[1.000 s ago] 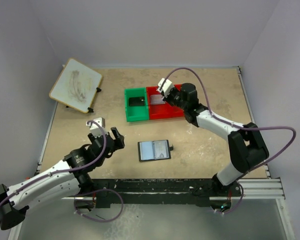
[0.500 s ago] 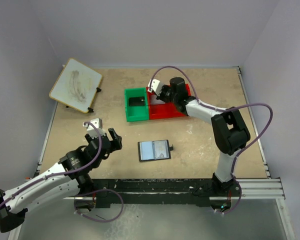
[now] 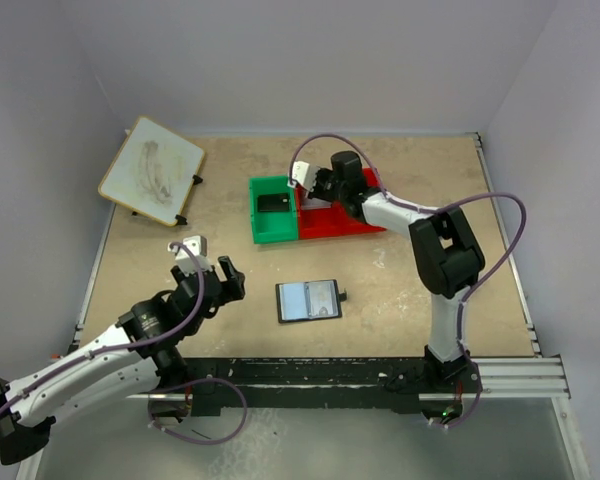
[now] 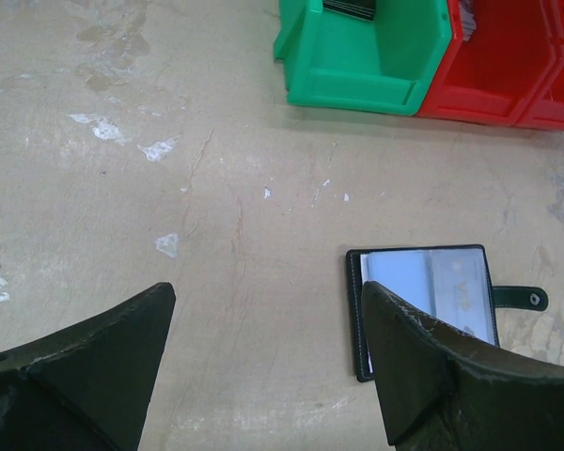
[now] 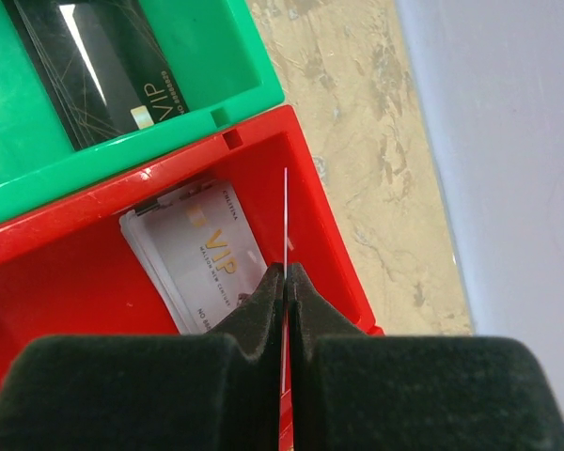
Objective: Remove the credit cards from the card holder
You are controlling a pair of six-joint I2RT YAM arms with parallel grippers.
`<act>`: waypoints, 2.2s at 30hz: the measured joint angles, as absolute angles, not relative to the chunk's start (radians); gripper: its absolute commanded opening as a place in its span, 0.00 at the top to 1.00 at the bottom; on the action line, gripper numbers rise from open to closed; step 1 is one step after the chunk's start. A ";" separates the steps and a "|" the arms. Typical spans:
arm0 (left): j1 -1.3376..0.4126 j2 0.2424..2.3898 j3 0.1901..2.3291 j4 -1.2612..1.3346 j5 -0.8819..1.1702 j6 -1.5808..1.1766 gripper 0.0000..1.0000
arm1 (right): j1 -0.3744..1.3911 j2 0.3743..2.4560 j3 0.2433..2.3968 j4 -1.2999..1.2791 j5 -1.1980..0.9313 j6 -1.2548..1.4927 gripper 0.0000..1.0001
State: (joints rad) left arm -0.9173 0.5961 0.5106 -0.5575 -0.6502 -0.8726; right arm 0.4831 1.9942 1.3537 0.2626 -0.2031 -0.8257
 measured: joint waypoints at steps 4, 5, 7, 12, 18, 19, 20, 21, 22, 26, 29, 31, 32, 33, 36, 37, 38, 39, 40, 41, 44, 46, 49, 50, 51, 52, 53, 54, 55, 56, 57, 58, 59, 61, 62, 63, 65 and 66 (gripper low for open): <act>-0.917 0.590 0.516 -0.557 -0.650 -0.871 0.22 | 0.484 2.017 1.367 0.253 -0.198 -0.871 1.00; -0.917 0.591 0.517 -0.557 -0.650 -0.871 0.22 | 0.484 2.025 1.374 0.247 -0.196 -0.882 0.99; -0.917 0.596 0.520 -0.558 -0.651 -0.871 0.22 | 0.484 2.042 1.388 0.238 -0.191 -0.900 0.98; -0.917 0.572 0.520 -0.563 -0.651 -0.871 0.22 | 0.487 2.076 1.397 0.226 -0.163 -0.944 0.94; -0.917 0.524 0.520 -0.564 -0.659 -0.871 0.22 | 0.498 2.087 1.397 0.219 -0.121 -0.981 0.88; -0.917 0.525 0.520 -0.564 -0.659 -0.871 0.22 | 0.498 2.088 1.397 0.217 -0.118 -0.983 0.85; -0.917 0.527 0.520 -0.564 -0.659 -0.871 0.22 | 0.499 2.088 1.397 0.214 -0.113 -0.986 0.84; -0.917 0.530 0.520 -0.564 -0.659 -0.871 0.22 | 0.499 2.088 1.397 0.213 -0.113 -0.988 0.84; -0.917 0.533 0.520 -0.564 -0.659 -0.871 0.22 | 0.499 2.088 1.397 0.213 -0.111 -0.990 0.83; -0.917 0.543 0.520 -0.564 -0.659 -0.871 0.22 | 0.501 2.088 1.397 0.203 -0.099 -0.992 0.77; -0.917 0.545 0.520 -0.564 -0.659 -0.871 0.22 | 0.503 2.088 1.402 0.176 -0.099 -0.993 0.75; -0.917 0.547 0.520 -0.564 -0.659 -0.871 0.22 | 0.503 2.088 1.407 0.157 -0.100 -0.993 0.71; -0.917 0.549 0.520 -0.564 -0.659 -0.871 0.22 | 0.503 2.088 1.409 0.151 -0.102 -0.992 0.70; -0.917 0.551 0.520 -0.564 -0.659 -0.871 0.22 | 0.503 2.088 1.411 0.144 -0.106 -0.991 0.70; -0.917 0.554 0.520 -0.564 -0.658 -0.871 0.22 | 0.503 2.088 1.416 0.119 -0.123 -0.987 0.69; -0.917 0.554 0.520 -0.564 -0.658 -0.871 0.22 | 0.503 2.088 1.416 0.112 -0.125 -0.987 0.69; -0.917 0.554 0.520 -0.564 -0.658 -0.871 0.22 | 0.503 2.088 1.416 0.107 -0.126 -0.986 0.68; -0.917 0.554 0.520 -0.564 -0.658 -0.871 0.22 | 0.503 2.088 1.416 0.102 -0.127 -0.984 0.67; -0.917 0.554 0.520 -0.564 -0.658 -0.871 0.22 | 0.504 2.088 1.416 0.099 -0.127 -0.980 0.65; -0.917 0.554 0.520 -0.564 -0.657 -0.871 0.22 | 0.504 2.088 1.416 0.098 -0.130 -0.976 0.64; -0.917 0.555 0.520 -0.564 -0.657 -0.871 0.22 | 0.504 2.088 1.416 0.098 -0.142 -0.955 0.63; -0.917 0.558 0.520 -0.564 -0.656 -0.871 0.22 | 0.504 2.088 1.416 0.099 -0.148 -0.944 0.63; -0.917 0.564 0.520 -0.564 -0.651 -0.871 0.22 | 0.504 2.087 1.415 0.104 -0.149 -0.923 0.62; -0.917 0.566 0.520 -0.564 -0.649 -0.871 0.22 | 0.504 2.086 1.415 0.107 -0.149 -0.915 0.62; -0.917 0.566 0.520 -0.564 -0.646 -0.871 0.22 | 0.504 2.080 1.412 0.115 -0.149 -0.900 0.61; -0.917 0.567 0.520 -0.564 -0.642 -0.871 0.22 | 0.504 2.071 1.406 0.120 -0.149 -0.889 0.61; -0.917 0.567 0.520 -0.564 -0.640 -0.871 0.22 | 0.504 2.054 1.391 0.134 -0.149 -0.872 0.60; -0.917 0.567 0.520 -0.564 -0.637 -0.871 0.22 | 0.504 2.029 1.369 0.149 -0.150 -0.852 0.60; -0.917 0.567 0.520 -0.564 -0.635 -0.871 0.22 | 0.504 1.993 1.341 0.171 -0.150 -0.829 0.60; -0.917 0.567 0.520 -0.564 -0.634 -0.872 0.22 | 0.504 1.951 1.309 0.197 -0.150 -0.805 0.60; -0.917 0.568 0.520 -0.564 -0.633 -0.872 0.22 | 0.504 1.914 1.282 0.221 -0.148 -0.784 0.60; -0.917 0.568 0.520 -0.564 -0.632 -0.872 0.22 | 0.504 1.864 1.246 0.263 -0.146 -0.752 0.59; -0.917 0.569 0.520 -0.564 -0.632 -0.872 0.22 | 0.504 1.810 1.209 0.302 -0.142 -0.718 0.59; -0.917 0.570 0.520 -0.563 -0.630 -0.873 0.22 | 0.504 1.707 1.144 0.385 -0.127 -0.643 0.63; -0.917 0.572 0.520 -0.563 -0.629 -0.875 0.22 | 0.504 1.662 1.116 0.427 -0.116 -0.596 0.66; -0.917 0.574 0.520 -0.563 -0.628 -0.875 0.22 | 0.504 1.622 1.092 0.462 -0.104 -0.545 0.70; -0.917 0.580 0.520 -0.561 -0.626 -0.876 0.22 | 0.504 1.573 1.072 0.487 -0.082 -0.447 0.77; -0.917 0.586 0.520 -0.558 -0.624 -0.876 0.22 | 0.504 1.562 1.074 0.487 -0.067 -0.386 0.78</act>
State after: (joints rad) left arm -0.9173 0.5861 0.5201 -0.5575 -0.6235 -0.8757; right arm 0.5037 1.5616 1.0737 0.4873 -0.0673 -0.3862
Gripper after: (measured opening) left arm 0.780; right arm 0.283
